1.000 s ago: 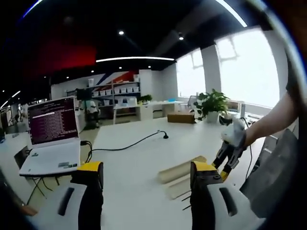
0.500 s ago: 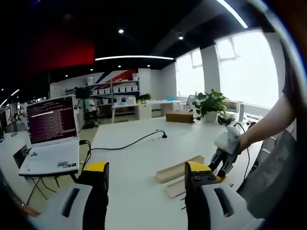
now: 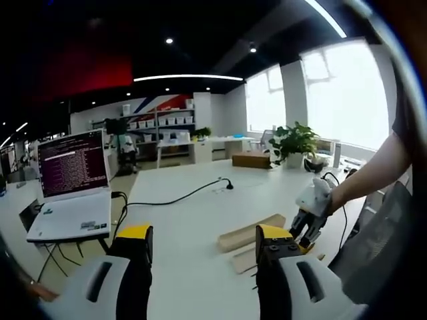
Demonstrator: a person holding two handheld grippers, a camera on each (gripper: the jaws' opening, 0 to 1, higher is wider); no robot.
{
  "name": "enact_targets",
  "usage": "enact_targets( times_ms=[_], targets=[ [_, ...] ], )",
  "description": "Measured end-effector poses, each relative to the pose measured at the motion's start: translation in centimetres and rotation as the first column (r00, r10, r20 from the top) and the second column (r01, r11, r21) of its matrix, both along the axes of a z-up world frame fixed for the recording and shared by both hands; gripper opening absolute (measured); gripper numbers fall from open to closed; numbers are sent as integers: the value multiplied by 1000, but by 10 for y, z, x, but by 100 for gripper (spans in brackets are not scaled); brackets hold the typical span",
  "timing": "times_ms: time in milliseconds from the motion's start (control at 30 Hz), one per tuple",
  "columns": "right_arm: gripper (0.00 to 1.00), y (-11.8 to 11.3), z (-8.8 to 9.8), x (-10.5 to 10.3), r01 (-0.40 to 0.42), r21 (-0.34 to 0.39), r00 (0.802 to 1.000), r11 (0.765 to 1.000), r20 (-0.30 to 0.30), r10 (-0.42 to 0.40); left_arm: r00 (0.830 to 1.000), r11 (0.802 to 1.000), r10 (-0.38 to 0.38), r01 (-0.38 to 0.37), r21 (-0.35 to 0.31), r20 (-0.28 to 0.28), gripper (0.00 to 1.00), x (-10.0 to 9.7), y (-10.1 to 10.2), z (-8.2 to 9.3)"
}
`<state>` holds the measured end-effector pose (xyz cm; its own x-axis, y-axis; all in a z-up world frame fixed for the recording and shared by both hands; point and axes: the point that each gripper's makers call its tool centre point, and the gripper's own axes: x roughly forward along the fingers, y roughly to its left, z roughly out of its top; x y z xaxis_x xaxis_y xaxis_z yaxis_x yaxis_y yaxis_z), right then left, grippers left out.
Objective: Arrange the utensils inside the cutlery case until each visible utensil rests in its matching compartment.
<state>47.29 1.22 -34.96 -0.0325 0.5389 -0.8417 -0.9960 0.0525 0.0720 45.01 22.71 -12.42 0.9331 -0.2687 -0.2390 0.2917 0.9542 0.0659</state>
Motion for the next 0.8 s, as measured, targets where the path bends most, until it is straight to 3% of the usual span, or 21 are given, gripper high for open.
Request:
enact_targets(
  times_ms=[433,567,633,800],
  targets=[
    [18,0,-10,0,-10,-36,1000,999,-5,10,1000,1000,1,-1,-6,-2,64,2,10,-4],
    [15,1,-11,2,-34,-50,999,998,32,36,1000,1000,-7,7,-4,-5,64,2,13,-7],
    [14,0,-12,5,-72,-66,994,995,80,77,1000,1000,-9,9,2,-8,64,3,16,-10],
    [14,0,-11,3,-53,-70,996,996,69,58,1000,1000,-13,13,4,-13,64,3,19,-13]
  ],
)
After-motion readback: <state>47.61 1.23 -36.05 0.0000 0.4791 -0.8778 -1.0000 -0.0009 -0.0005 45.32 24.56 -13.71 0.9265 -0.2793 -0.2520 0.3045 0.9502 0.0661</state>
